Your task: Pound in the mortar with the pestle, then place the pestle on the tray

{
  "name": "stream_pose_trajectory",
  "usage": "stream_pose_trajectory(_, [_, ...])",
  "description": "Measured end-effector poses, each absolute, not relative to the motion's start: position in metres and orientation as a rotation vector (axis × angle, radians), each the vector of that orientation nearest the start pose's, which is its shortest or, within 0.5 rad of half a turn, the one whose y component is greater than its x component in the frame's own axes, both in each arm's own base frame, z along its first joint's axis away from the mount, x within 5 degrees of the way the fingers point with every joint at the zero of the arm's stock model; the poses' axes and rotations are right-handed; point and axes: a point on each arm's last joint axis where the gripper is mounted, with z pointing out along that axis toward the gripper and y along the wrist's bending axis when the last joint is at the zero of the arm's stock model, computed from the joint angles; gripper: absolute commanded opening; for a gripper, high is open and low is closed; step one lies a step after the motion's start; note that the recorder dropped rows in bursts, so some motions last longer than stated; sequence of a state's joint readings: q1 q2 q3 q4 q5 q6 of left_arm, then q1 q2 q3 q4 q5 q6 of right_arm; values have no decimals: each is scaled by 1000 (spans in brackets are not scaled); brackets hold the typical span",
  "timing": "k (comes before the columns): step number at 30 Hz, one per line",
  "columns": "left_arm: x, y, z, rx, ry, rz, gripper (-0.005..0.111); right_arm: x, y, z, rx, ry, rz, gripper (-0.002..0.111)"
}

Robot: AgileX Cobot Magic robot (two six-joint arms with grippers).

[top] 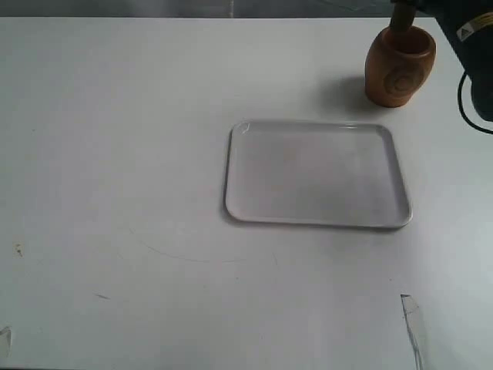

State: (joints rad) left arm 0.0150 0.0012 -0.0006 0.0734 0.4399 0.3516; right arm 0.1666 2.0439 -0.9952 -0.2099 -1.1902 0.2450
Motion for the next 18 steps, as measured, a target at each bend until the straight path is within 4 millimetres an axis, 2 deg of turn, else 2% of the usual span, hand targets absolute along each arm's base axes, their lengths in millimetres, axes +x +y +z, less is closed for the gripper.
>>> stream_pose_trajectory(4, [51,4,174,367,1901,320,0,418,80,178,-183,1333,362,0])
stream_pose_trajectory(11, [51,4,174,367,1901,320,0,423,56,173,-228,1339,309,0])
stream_pose_trajectory(13, [51,4,174,367,1901,320,0,424,57,158,-252,1367,336,0])
stream_pose_trajectory(16, [51,4,174,367,1901,320,0,424,60,123,-249,1434,386,0])
stream_pose_trajectory(18, [51,4,174,367,1901,320,0,425,60,114,-238,1413,406,0])
